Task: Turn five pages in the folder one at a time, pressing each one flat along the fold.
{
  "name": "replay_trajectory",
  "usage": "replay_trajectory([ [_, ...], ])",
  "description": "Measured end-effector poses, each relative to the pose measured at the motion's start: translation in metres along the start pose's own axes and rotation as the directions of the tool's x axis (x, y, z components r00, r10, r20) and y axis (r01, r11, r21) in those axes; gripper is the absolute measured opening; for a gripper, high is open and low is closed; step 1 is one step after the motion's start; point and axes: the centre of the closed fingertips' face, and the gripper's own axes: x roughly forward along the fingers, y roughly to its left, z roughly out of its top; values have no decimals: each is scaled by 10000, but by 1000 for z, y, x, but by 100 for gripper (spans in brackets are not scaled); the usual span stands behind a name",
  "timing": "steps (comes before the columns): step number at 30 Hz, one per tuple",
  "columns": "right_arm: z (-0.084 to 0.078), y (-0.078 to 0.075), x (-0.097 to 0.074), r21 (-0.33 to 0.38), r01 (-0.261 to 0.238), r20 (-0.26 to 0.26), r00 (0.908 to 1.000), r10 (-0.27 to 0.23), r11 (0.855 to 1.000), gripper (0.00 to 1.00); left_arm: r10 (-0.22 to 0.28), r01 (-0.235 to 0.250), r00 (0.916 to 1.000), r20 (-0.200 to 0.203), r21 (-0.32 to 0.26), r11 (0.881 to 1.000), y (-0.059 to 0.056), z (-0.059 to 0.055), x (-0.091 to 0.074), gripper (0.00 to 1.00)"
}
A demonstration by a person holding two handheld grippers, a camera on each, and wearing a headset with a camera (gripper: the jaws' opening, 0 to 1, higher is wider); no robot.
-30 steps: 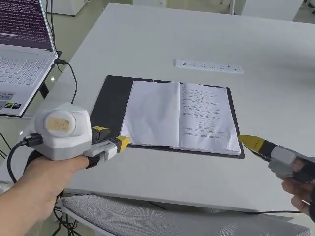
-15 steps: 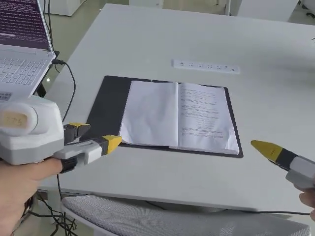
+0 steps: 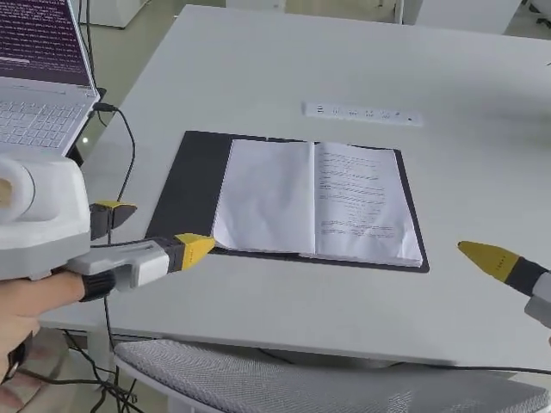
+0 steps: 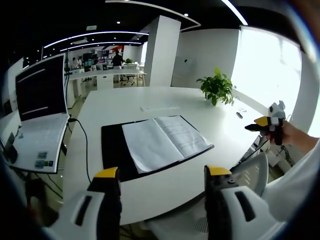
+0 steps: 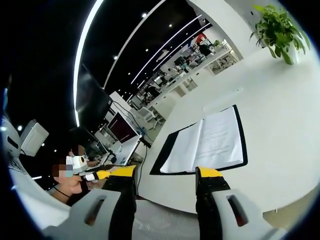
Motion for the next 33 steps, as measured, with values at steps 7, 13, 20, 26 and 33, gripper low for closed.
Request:
replay_trajectory([
  [7, -6, -7, 2, -247, 164, -320, 9993, -172, 9996, 46, 58, -57, 9999, -82, 142, 9999, 0, 1, -1, 68],
  [13, -10, -15, 6, -225, 280, -487, 9984, -290, 9994, 46, 108, -101, 9995, -293, 241, 9997, 0, -2, 5, 67],
  [20, -10, -23, 13, -130, 311, -642, 9974, -319, 9994, 46, 169, -159, 9988, -468, 227, 9996, 1, -7, 18, 65],
  [26, -6, -28, 19, 179, 186, -561, 9983, -175, 9997, 46, -41, 45, 9985, -540, 67, 10000, -4, -10, 31, 64],
  [33, -7, -40, 29, 691, 152, -540, 9985, -114, 9975, 46, -715, 723, 9968, -367, 237, 9971, -26, -4, 64, 61],
])
